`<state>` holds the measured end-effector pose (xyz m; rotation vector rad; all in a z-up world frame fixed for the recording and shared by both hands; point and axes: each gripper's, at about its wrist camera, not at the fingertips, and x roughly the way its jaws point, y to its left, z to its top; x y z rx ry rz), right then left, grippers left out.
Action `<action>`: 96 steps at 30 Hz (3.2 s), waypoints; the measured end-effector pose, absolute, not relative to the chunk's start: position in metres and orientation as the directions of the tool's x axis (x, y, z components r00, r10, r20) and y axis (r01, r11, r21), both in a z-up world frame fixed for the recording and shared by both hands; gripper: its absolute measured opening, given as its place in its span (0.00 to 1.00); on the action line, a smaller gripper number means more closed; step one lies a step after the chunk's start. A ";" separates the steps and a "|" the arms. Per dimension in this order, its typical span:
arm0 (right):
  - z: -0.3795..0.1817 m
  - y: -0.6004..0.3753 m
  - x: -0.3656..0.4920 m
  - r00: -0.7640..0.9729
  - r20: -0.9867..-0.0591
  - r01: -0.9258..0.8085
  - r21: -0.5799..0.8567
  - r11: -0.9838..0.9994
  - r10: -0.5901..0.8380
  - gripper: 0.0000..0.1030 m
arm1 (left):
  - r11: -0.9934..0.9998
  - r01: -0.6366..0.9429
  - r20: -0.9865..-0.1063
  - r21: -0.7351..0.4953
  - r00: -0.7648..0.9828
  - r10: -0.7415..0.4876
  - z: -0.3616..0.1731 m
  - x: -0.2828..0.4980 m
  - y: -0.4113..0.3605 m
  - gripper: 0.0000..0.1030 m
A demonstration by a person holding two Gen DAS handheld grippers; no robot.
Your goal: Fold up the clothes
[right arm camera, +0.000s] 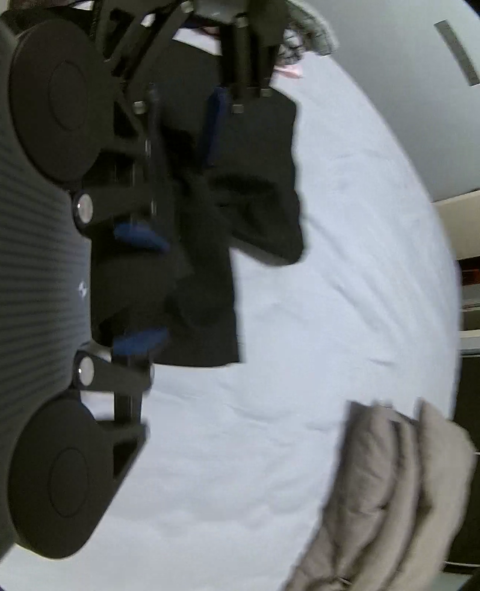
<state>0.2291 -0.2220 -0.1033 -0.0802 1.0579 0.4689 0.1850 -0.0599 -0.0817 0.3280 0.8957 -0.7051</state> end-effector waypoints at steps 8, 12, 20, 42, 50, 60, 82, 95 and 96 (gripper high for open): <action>-0.135 -0.235 0.220 0.321 -0.906 -0.390 0.138 0.911 0.274 0.17 | 0.703 0.710 -0.807 -0.026 0.400 -0.434 -0.095 0.197 -0.080 0.40; -0.135 -0.239 0.221 0.325 -0.902 -0.369 0.157 0.916 0.285 0.17 | 0.682 0.731 -0.818 -0.031 0.374 -0.438 -0.103 0.201 -0.093 0.40; -0.130 -0.241 0.213 0.344 -0.893 -0.383 0.149 0.912 0.291 0.19 | 0.655 0.755 -0.842 0.010 0.360 -0.402 -0.115 0.197 -0.105 0.10; -0.092 -0.200 0.200 0.551 -0.809 -0.449 -0.081 0.890 0.205 0.53 | 0.936 0.348 -0.682 0.046 0.696 -0.225 -0.011 0.187 0.096 0.00; -0.104 -0.166 0.210 0.524 -0.826 -0.481 -0.087 0.872 0.207 0.53 | 0.984 0.173 -0.761 0.049 0.645 -0.075 -0.059 0.199 0.173 0.00; -0.107 -0.144 0.227 0.539 -0.806 -0.456 -0.037 0.889 0.243 0.52 | 0.986 0.161 -0.777 0.036 0.625 -0.074 -0.074 0.208 0.173 0.00; -0.142 -0.086 0.284 0.586 -0.797 -0.269 -0.021 0.963 0.147 0.15 | 0.982 0.123 -0.807 0.141 0.590 0.042 -0.107 0.225 0.161 0.00; -0.127 -0.121 0.263 0.585 -0.805 -0.206 -0.030 0.978 0.098 0.59 | 0.996 0.042 -0.766 0.073 0.642 0.029 -0.075 0.197 0.177 0.44; -0.126 -0.123 0.260 0.581 -0.808 -0.212 -0.037 0.977 0.096 0.61 | 0.996 0.051 -0.765 0.072 0.644 0.022 -0.072 0.193 0.176 0.44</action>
